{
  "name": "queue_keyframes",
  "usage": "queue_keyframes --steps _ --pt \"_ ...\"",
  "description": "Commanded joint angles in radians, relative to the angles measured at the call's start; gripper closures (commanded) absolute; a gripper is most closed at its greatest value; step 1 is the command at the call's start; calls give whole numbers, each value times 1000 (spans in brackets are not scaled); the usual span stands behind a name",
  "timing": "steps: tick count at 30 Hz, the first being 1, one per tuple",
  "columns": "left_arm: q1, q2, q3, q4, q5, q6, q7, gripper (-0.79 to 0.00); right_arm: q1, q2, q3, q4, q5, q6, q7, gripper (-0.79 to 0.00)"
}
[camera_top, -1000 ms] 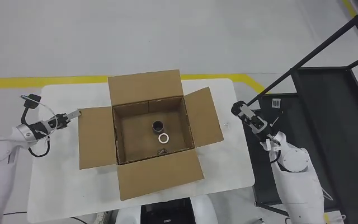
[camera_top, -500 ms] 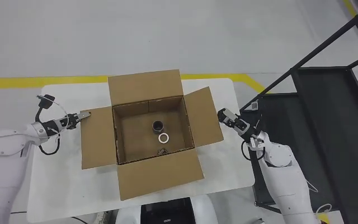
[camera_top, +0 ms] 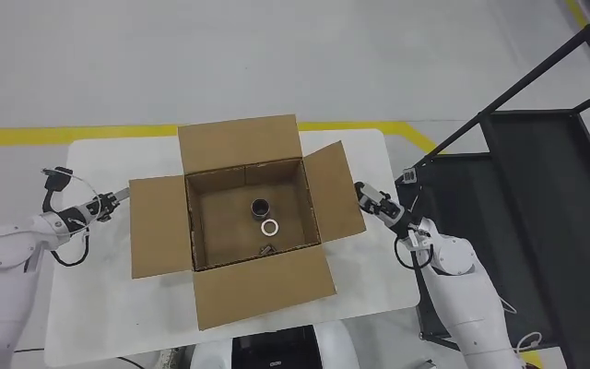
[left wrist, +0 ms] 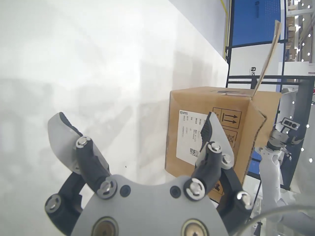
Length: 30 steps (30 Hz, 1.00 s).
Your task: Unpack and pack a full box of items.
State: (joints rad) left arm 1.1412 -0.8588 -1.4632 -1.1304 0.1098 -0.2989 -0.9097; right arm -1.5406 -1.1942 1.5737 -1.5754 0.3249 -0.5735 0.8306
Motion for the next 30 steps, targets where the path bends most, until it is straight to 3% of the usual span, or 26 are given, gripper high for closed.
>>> queue_keyframes --steps 1,7,15,26,30 --pt "-12 -5 21 -12 -22 -24 -18 -785 -4 1 -4 -13 14 0 9 -785" --pt "-47 -14 41 -60 -155 -110 -84 -785 -5 3 -41 -45 60 11 58 -785" --pt "-96 -19 68 -145 -263 -135 -185 -785 15 -3 -141 -29 96 13 91 -785" --pt "-328 -61 293 -11 -225 -200 -406 -785 40 -8 -247 18 60 15 107 -785" --pt "-413 -82 387 47 -197 -193 -418 -785 55 -9 -272 29 28 12 92 -785"
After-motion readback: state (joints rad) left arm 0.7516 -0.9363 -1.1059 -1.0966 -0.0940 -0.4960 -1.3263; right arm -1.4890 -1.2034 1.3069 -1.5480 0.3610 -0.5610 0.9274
